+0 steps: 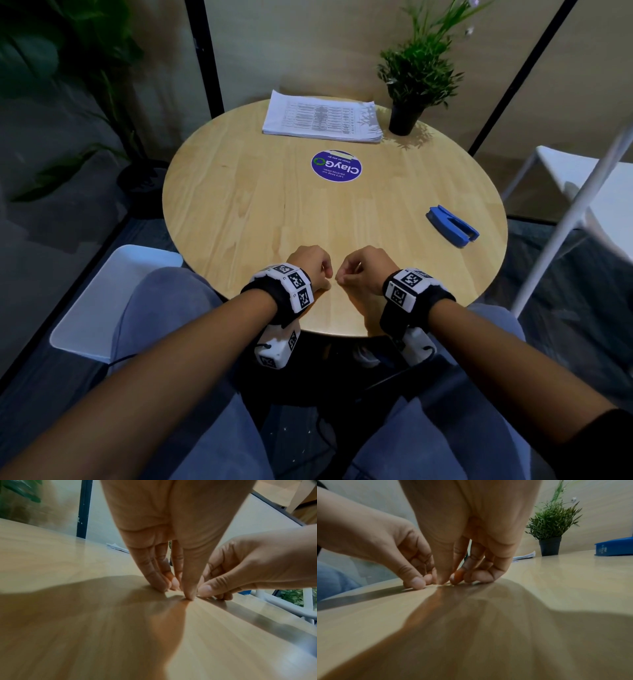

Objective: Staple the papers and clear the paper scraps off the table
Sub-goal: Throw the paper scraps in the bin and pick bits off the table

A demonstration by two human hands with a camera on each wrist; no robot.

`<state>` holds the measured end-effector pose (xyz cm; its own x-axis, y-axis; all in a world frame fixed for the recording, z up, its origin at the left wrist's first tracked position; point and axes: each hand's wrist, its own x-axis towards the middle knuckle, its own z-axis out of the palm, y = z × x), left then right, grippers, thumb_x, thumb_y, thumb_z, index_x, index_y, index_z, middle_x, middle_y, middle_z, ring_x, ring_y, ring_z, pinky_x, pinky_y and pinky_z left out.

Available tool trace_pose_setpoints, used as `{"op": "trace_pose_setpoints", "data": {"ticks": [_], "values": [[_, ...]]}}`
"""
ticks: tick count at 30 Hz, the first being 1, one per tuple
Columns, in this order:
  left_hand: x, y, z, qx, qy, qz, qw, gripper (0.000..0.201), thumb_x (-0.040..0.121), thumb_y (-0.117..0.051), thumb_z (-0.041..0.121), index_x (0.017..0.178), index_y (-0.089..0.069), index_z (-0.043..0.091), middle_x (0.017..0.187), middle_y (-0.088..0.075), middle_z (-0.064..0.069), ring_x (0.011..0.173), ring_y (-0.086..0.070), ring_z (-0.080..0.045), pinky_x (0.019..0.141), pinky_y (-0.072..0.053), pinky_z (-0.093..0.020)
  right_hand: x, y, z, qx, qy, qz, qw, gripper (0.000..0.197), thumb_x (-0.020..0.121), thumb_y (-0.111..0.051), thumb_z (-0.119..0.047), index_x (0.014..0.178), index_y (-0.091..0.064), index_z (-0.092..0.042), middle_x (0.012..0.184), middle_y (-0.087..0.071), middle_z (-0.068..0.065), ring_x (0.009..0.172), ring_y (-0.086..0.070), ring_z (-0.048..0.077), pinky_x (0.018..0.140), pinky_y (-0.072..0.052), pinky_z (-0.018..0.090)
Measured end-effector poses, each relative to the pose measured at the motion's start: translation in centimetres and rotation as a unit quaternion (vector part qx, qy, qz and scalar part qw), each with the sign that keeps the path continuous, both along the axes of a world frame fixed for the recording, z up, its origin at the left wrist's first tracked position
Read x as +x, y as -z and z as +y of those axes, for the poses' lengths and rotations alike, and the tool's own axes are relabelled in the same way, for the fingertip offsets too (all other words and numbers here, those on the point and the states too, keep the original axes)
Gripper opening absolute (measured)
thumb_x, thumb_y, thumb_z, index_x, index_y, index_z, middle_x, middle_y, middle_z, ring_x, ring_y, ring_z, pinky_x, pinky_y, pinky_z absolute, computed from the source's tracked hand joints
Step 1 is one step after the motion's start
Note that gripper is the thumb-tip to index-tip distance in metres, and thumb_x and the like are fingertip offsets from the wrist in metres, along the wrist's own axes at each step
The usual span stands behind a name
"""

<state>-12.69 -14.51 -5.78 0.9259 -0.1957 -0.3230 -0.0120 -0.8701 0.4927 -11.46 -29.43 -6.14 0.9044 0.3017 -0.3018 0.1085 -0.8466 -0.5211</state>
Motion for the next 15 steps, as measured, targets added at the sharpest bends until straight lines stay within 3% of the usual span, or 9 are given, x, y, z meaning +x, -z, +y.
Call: {"op": "trace_pose_setpoints", "data": {"ticks": [6,12,15], "values": [[0.3,-0.1,-0.4,-0.019,-0.007,-0.009,1.000,0.011,0.080,-0.071,0.015,0.091,-0.072,0.012,0.097,-0.071,-0.006,0.094,-0.065,-0.022,0.077,-0.047,-0.025,0.3,0.2,-0.2,0.019,0.008,0.006,1.000,0.017,0.071,-0.080,-0.023,0.086,-0.076,-0.018,0.071,-0.064,-0.006,0.072,-0.059,0.008,0.076,-0.049,0.022],[0.2,-0.4,0.5,-0.052,-0.042,-0.005,0.998,0.018,0.085,-0.057,0.000,0.096,-0.069,0.009,0.104,-0.071,-0.009,0.100,-0.065,-0.023,0.087,-0.049,-0.029,0.0,0.2,0.0,0.068,0.029,0.023,0.997,0.024,0.068,-0.083,-0.022,0.091,-0.077,-0.019,0.075,-0.070,-0.003,0.072,-0.062,0.006,0.075,-0.050,0.020],[0.0,-0.6,0.7,-0.059,-0.045,-0.005,0.997,0.019,0.085,-0.057,0.000,0.097,-0.070,0.007,0.104,-0.072,-0.010,0.101,-0.066,-0.024,0.089,-0.050,-0.030,0.0,0.3,0.4,0.103,0.034,0.041,0.993,0.018,0.068,-0.083,-0.017,0.085,-0.078,-0.019,0.080,-0.075,0.001,0.079,-0.069,0.011,0.084,-0.055,0.027]]}}
